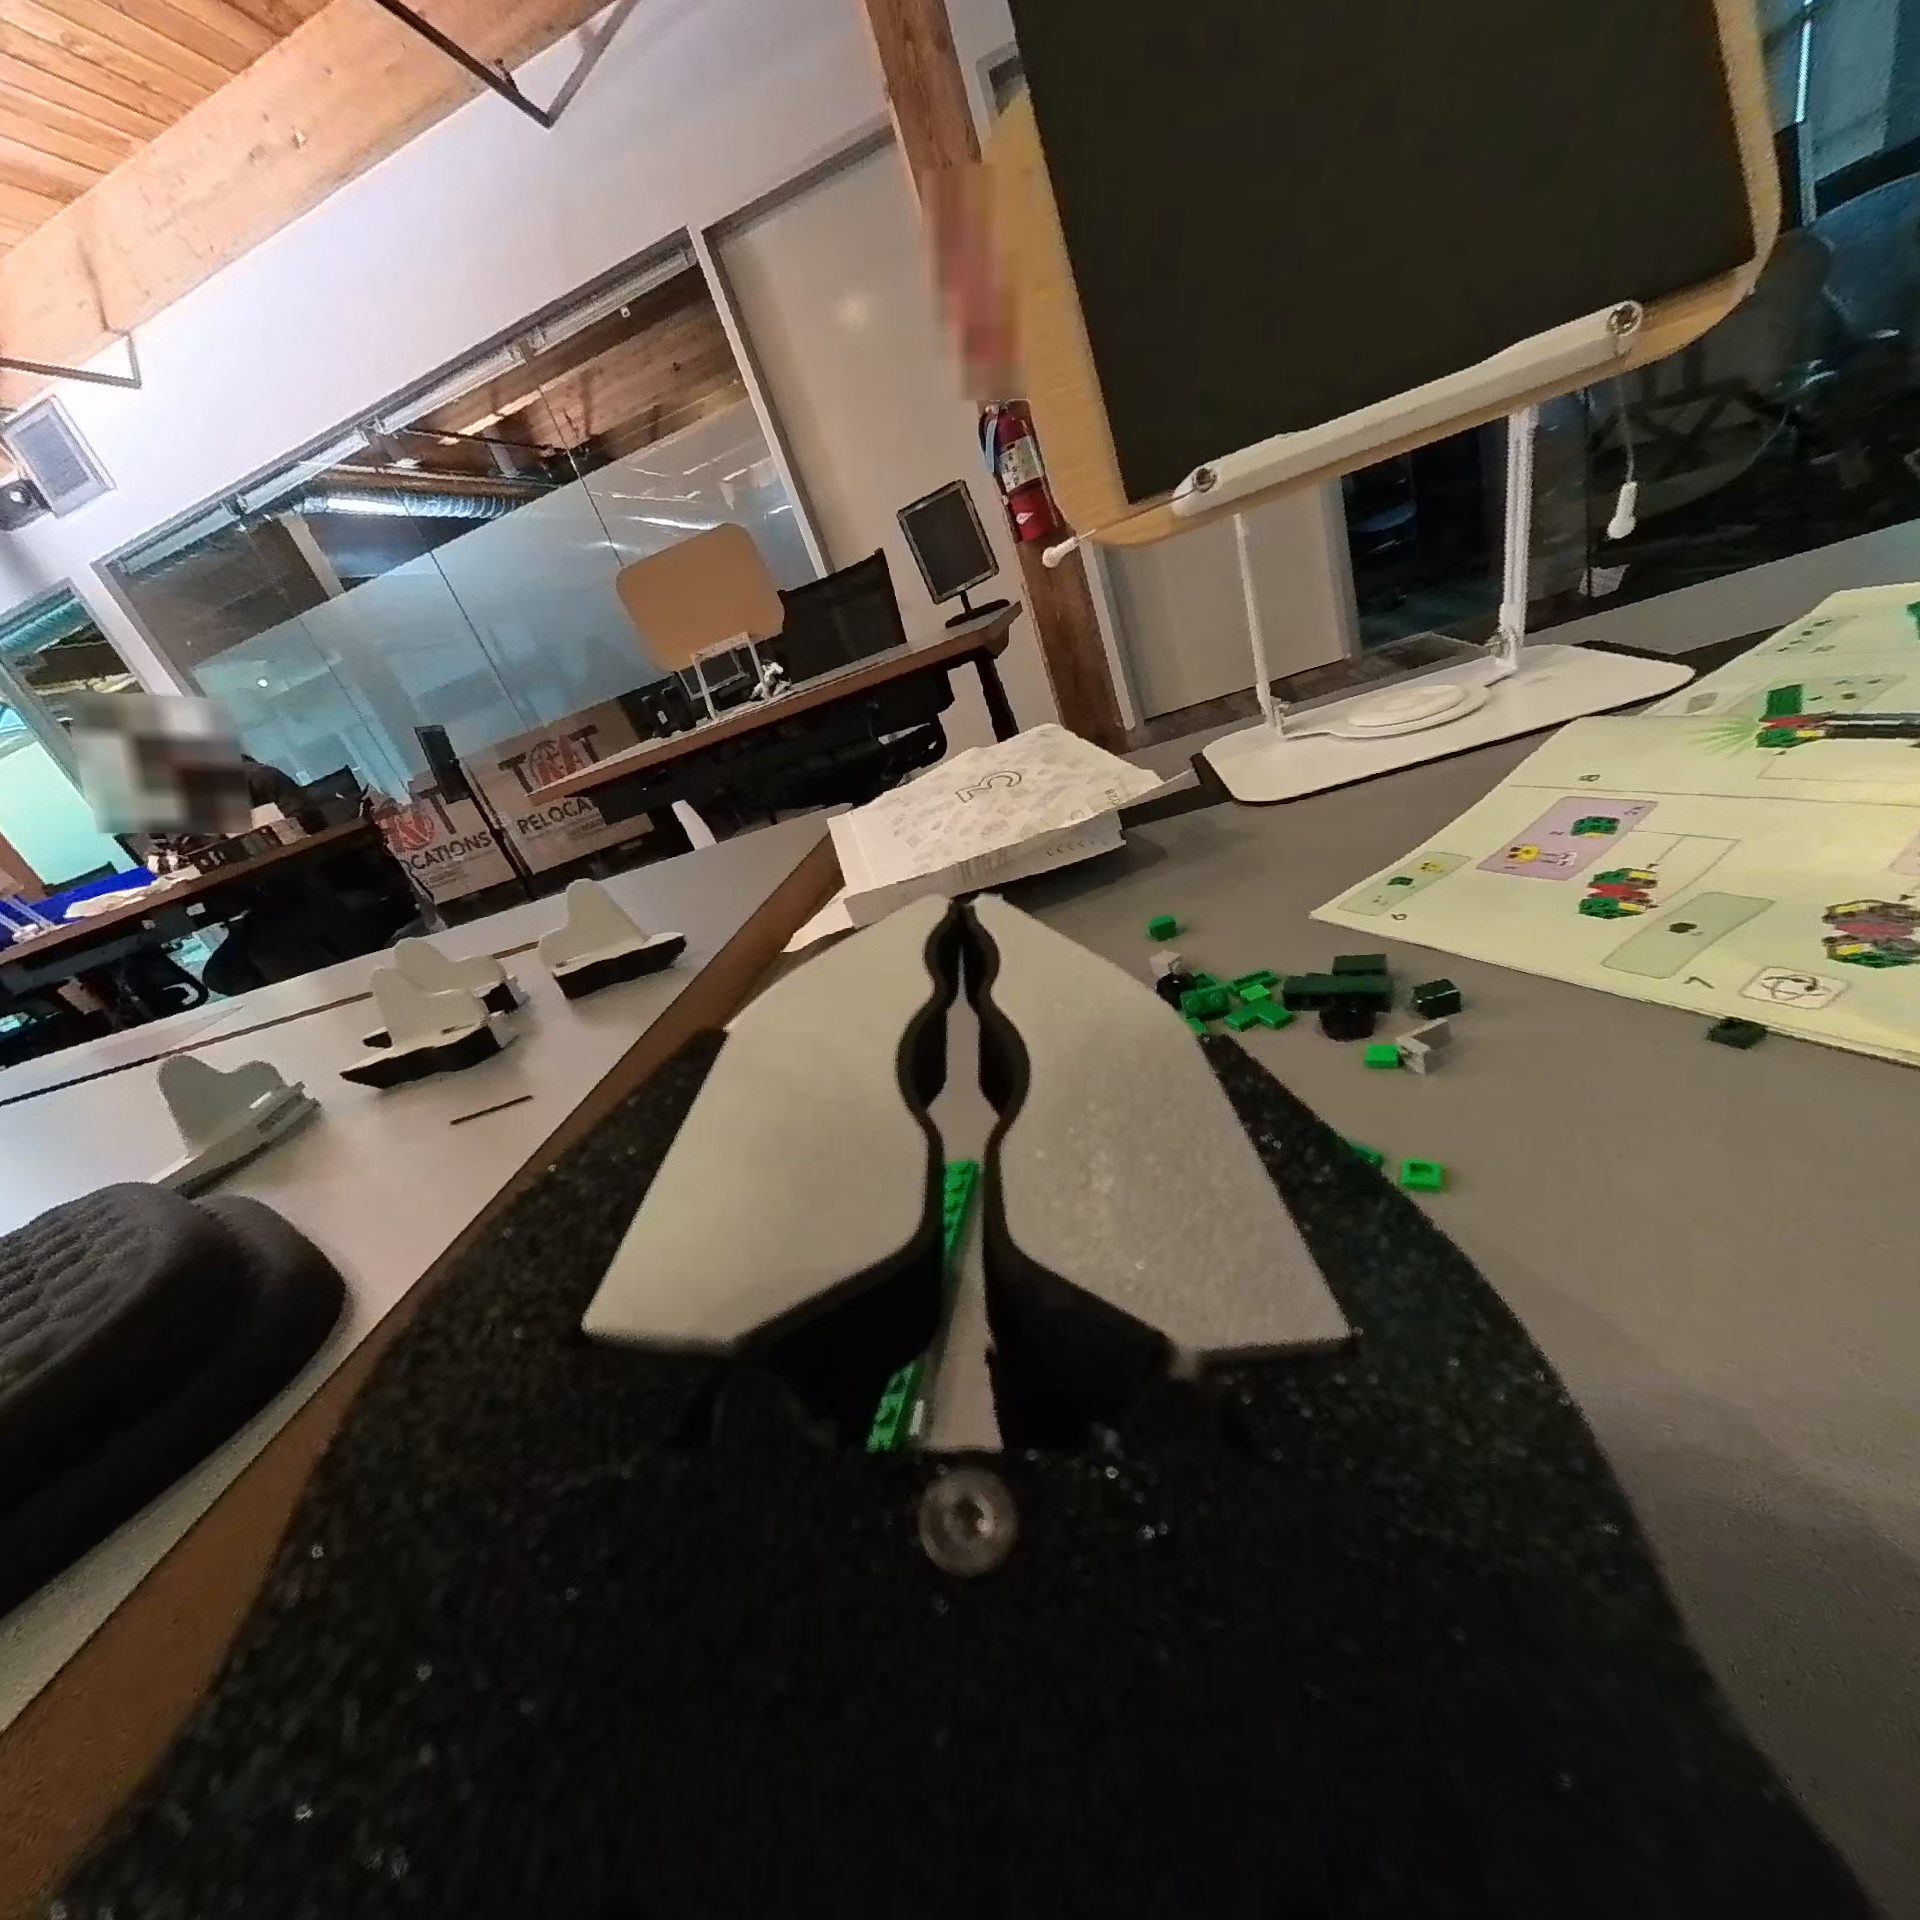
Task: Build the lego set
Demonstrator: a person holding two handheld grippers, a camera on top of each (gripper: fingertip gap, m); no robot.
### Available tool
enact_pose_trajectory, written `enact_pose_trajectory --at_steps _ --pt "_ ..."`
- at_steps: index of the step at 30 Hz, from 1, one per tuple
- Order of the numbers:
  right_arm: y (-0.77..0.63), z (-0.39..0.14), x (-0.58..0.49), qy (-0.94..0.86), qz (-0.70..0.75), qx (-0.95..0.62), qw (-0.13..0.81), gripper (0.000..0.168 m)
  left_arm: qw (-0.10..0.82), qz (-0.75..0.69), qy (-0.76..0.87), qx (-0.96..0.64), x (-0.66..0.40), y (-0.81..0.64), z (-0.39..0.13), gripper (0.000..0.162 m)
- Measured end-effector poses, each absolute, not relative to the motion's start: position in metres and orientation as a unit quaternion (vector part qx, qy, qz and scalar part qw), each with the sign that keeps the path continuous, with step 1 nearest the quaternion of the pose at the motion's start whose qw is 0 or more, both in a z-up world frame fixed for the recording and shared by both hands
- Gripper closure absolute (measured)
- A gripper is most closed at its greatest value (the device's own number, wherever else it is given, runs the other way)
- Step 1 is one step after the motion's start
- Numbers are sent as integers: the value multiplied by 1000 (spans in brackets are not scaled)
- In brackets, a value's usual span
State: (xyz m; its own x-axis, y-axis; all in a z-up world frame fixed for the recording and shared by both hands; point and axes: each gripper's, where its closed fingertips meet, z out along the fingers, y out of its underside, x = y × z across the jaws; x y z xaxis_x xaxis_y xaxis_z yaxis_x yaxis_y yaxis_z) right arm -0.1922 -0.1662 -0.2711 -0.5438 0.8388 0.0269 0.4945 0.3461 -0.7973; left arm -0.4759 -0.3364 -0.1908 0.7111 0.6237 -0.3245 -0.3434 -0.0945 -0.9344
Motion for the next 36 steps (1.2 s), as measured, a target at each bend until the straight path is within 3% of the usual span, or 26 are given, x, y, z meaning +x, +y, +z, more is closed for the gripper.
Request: enact_pose_trajectory --at_steps 10,15,19,31,32,33,34,36 --pt "-163 -257 -217 -768 377 -444 265 136 673 387 -144 -614 -483 -350 -183 162" --pt "-160 -239 -269 -710 445 -499 221 131 618 468 -209 -596 -504 -372 -183 162" --pt "-161 -229 -322 -710 443 -500 223 130 626 461 -198 -597 -502 -368 -182 162" --pt "-212 -255 -416 -750 412 -479 196 136 640 438 -224 -590 -505 -375 -183 162" --pt "-216 -255 -418 -753 409 -479 189 136 643 438 -228 -586 -506 -376 -182 161" --pt "-219 -255 -420 -755 408 -479 188 136 644 439 -234 -581 -507 -378 -181 140" --pt "-222 -253 -423 -755 409 -476 191 136 647 439 -240 -576 -508 -380 -180 131" --pt "-228 -251 -425 -756 412 -471 193 136 653 433 -251 -568 -509 -383 -179 130"
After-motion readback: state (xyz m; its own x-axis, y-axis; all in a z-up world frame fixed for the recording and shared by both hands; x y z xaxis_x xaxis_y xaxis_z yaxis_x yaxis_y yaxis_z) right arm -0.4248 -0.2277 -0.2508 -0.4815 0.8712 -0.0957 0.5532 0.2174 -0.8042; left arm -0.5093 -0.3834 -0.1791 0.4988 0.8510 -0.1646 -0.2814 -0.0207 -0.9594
